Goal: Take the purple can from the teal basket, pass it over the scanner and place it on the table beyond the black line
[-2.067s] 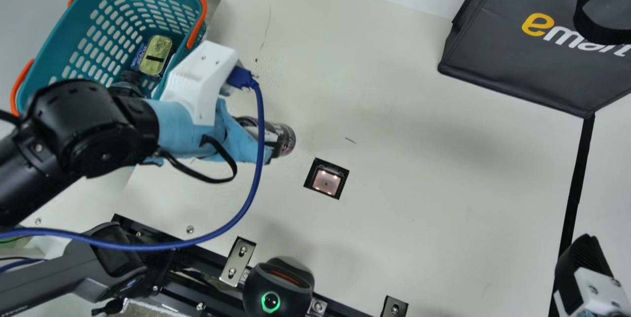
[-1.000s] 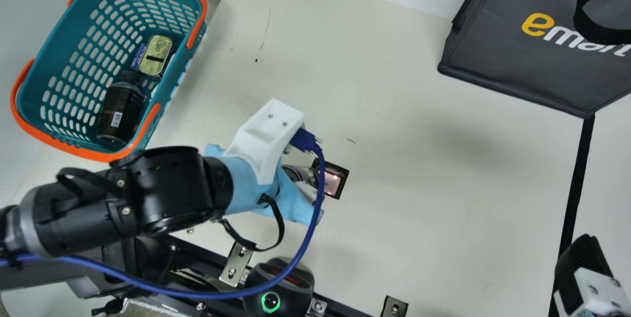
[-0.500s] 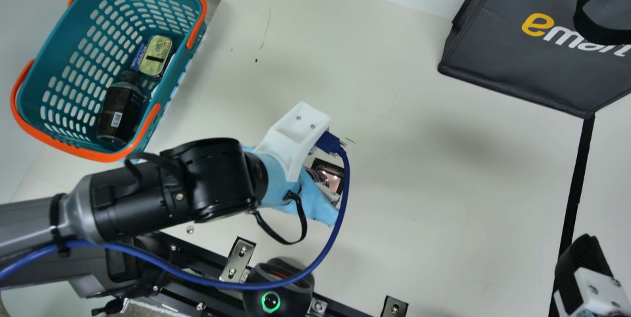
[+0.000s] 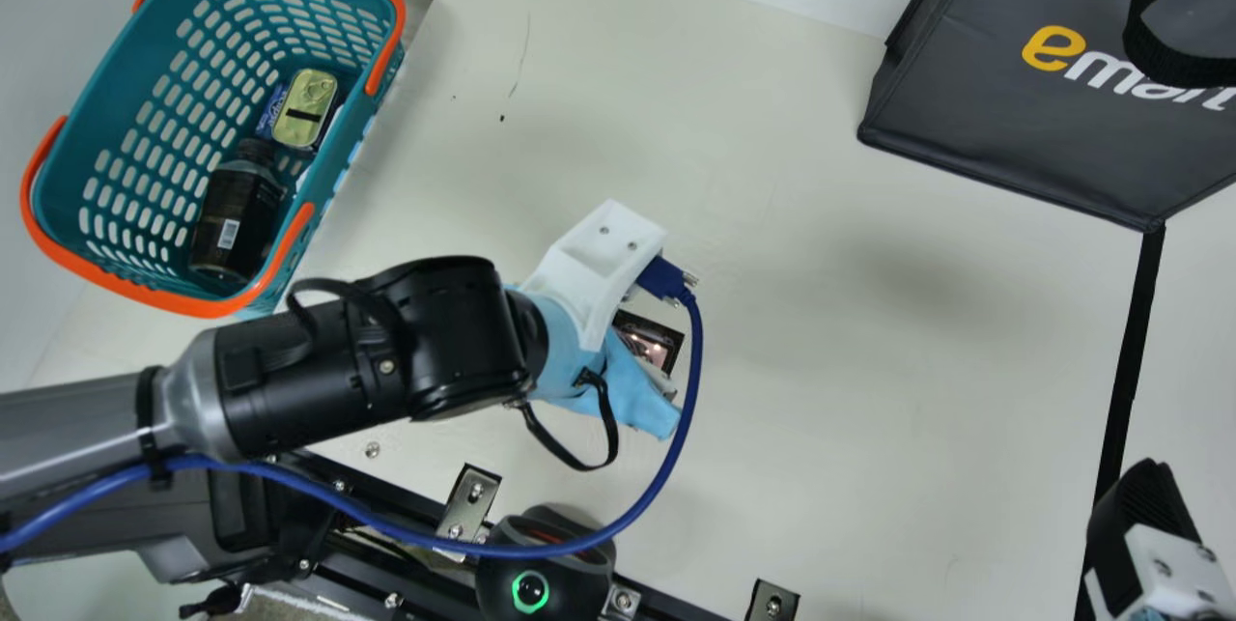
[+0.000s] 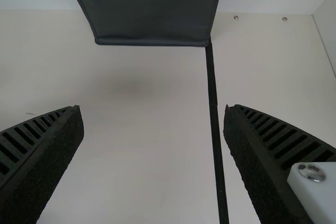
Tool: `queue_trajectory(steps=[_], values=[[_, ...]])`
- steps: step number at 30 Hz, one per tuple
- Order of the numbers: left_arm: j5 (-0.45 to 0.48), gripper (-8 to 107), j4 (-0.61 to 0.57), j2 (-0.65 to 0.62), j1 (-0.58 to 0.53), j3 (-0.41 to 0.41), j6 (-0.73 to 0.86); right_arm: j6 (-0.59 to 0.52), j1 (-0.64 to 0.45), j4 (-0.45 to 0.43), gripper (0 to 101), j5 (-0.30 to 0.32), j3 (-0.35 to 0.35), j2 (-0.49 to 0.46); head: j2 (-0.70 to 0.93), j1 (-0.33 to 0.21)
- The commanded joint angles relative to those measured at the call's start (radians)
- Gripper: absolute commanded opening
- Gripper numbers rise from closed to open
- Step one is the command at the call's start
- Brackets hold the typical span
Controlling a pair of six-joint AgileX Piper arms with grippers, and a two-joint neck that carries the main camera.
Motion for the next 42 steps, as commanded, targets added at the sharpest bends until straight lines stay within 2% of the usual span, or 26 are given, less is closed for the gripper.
queue_trajectory(steps=[1,31,42], values=[[0.003,-8,-0.002,0.009,0.003,-0.014,0.001,0.0,0.0,0.0,95,0.0,0.0,0.0,0.004,-0.029],[0.061,-8,-0.044,0.327,-0.03,-0.406,0.074,0.0,0.0,0.0,95,0.001,0.0,0.0,0.004,-0.029],[0.074,26,-0.035,0.398,-0.037,-0.488,0.082,0.0,0.0,0.0,95,0.001,0.0,0.0,0.004,-0.029]])
